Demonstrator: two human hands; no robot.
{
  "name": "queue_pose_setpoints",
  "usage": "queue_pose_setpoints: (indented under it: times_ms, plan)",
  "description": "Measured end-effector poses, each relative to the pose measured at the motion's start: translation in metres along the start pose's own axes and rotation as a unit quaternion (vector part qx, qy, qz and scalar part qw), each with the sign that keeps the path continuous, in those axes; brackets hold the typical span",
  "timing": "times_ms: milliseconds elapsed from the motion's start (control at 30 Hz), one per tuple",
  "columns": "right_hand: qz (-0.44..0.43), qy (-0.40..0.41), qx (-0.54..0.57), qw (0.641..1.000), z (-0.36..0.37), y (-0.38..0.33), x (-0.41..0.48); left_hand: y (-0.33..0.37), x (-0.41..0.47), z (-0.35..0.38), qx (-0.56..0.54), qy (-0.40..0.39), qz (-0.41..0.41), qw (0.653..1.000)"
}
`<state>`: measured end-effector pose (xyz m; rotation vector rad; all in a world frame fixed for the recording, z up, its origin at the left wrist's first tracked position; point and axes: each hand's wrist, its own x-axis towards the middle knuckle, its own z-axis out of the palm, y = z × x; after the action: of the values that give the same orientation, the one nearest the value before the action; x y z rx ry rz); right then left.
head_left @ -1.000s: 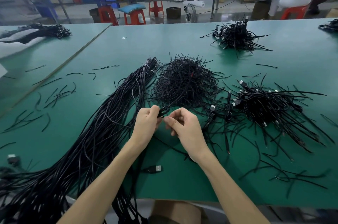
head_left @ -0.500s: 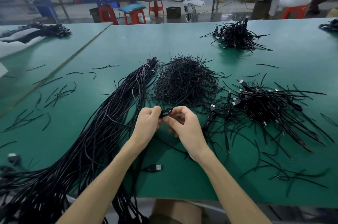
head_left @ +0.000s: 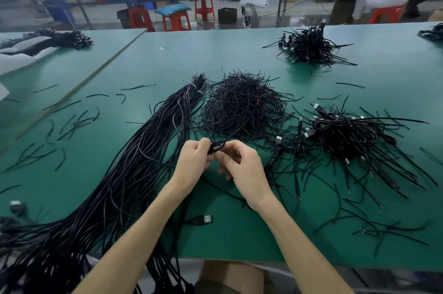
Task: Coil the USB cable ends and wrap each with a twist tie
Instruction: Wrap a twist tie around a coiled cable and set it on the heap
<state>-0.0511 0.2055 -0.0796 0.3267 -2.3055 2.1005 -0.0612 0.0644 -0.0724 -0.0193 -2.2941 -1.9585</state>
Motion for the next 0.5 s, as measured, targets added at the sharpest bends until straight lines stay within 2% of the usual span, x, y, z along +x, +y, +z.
queue_pose_setpoints:
  times_ms: [300,500]
  plan:
    - [-0.002,-0.007,-0.024,1.000,0.0013,0.0008,-0.0003,0.0003,0.0003,-0.0007,0.001,0.009,-0.002,1.000]
    - [0.004,-0.015,0.003,1.000,0.0012,-0.0016,-0.0006,0.0006,0.0006,-0.0031,0.002,0.007,-0.005,1.000]
